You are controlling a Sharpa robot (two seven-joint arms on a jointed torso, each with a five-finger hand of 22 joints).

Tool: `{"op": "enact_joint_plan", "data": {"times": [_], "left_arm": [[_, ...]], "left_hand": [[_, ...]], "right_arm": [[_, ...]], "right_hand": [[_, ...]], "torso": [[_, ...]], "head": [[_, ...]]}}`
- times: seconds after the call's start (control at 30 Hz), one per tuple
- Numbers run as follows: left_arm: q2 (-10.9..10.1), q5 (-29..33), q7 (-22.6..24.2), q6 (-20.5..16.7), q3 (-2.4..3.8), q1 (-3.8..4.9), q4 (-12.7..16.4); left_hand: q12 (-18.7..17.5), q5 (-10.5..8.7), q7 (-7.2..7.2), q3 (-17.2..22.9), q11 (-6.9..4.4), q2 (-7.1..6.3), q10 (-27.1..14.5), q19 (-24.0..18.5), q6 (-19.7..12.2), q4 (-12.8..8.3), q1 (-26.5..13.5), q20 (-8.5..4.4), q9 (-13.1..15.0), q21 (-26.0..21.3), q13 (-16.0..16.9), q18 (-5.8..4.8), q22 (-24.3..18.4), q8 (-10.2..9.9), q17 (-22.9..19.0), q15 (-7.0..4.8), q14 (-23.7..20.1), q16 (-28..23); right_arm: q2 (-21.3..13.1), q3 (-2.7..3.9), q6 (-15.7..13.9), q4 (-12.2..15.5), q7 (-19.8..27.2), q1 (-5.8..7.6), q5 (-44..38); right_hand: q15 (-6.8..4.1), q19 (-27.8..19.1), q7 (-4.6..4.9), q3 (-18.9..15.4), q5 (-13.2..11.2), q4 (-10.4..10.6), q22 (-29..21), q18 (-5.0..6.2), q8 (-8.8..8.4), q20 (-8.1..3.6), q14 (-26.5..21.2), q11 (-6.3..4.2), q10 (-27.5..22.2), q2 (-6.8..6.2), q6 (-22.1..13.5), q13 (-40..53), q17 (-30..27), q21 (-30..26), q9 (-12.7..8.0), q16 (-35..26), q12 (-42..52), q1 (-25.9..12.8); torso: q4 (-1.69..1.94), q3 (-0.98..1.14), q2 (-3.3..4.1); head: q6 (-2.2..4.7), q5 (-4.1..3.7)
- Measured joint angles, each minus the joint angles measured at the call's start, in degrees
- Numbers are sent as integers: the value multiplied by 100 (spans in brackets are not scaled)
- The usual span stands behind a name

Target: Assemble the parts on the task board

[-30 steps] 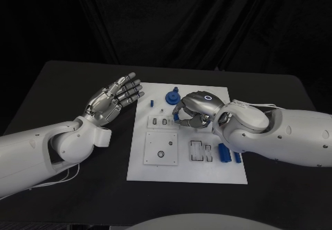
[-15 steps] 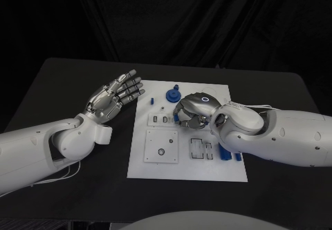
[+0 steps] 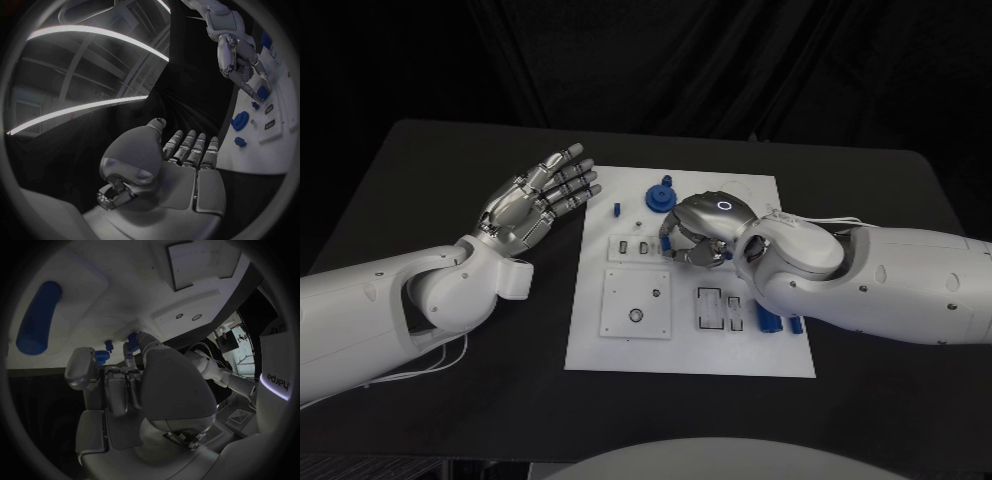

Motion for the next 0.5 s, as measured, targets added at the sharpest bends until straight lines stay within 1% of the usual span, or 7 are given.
{"op": "enact_joint_plan", "data": {"times": [0.07,0.13,0.2,0.27,0.37,0.4,0.5], "left_arm": [[3,0,0,1,0,0,-2],[3,0,0,2,0,-1,-6],[4,1,0,3,0,-2,-12],[5,1,0,4,0,-2,-17],[9,2,0,6,0,-6,-20],[11,2,0,6,0,-7,-22],[15,2,0,7,0,-9,-27]], "left_hand": [[0,0,0,0,0,0,0,0,0,0,0,0,0,0,0,0,0,0,0,0,0,0],[0,0,0,0,0,0,0,0,0,0,0,0,0,0,0,0,0,0,0,0,0,0],[0,0,0,0,0,0,0,0,0,0,0,0,0,0,0,0,0,0,0,0,0,0],[0,0,0,0,0,0,0,0,0,0,0,0,0,0,0,0,0,0,0,0,0,0],[0,0,0,0,0,0,0,0,0,0,0,0,0,0,0,0,0,0,0,0,0,0],[0,0,0,0,0,0,0,0,0,0,0,0,0,0,0,0,0,0,0,0,0,0],[0,0,0,17,21,0,-22,0,0,-17,0,0,0,0,0,0,0,0,-1,0,0,0]], "right_arm": [[4,0,0,-7,-2,-1,-3],[7,0,2,-17,-3,-3,-6],[10,-1,8,-27,-3,-7,-8],[12,-7,25,-39,-3,-16,-9],[13,-9,38,-45,-3,-20,-10],[14,-8,41,-46,-2,-20,-10],[18,-5,46,-53,4,-20,-12]], "right_hand": [[0,0,-35,-17,-98,-17,0,0,-44,0,0,0,0,1,-33,0,0,0,21,0,0,-38],[0,0,-67,-12,-254,-21,0,0,-89,0,0,0,0,-17,-73,0,0,-1,22,0,0,-112],[0,0,-39,-71,-564,-8,0,0,-164,0,0,0,0,-60,-210,-1,0,-44,18,0,0,-246],[0,0,-26,-135,-762,36,0,0,-216,0,0,0,0,-123,-308,-1,0,-44,-5,0,-15,-309],[0,0,-22,-186,-928,76,-1,0,-216,0,0,0,0,-170,-356,-1,0,-44,-11,0,-23,-356],[0,0,-37,-212,-1005,102,0,0,-216,0,0,0,0,-196,-389,-1,0,-44,-11,0,-23,-382],[0,0,-27,-247,-1119,137,-1,-1,-225,0,0,0,0,-226,-461,-1,0,-44,-11,0,-23,-412]], "torso": [[2,-2,-1],[4,-3,-1],[4,-3,-1],[5,-3,-1],[5,-3,-1],[5,-3,-1],[5,-3,-1]], "head": [[-1,-2],[-4,-4],[-7,-8],[-8,-12],[-11,-13],[-11,-13],[-15,-10]]}}
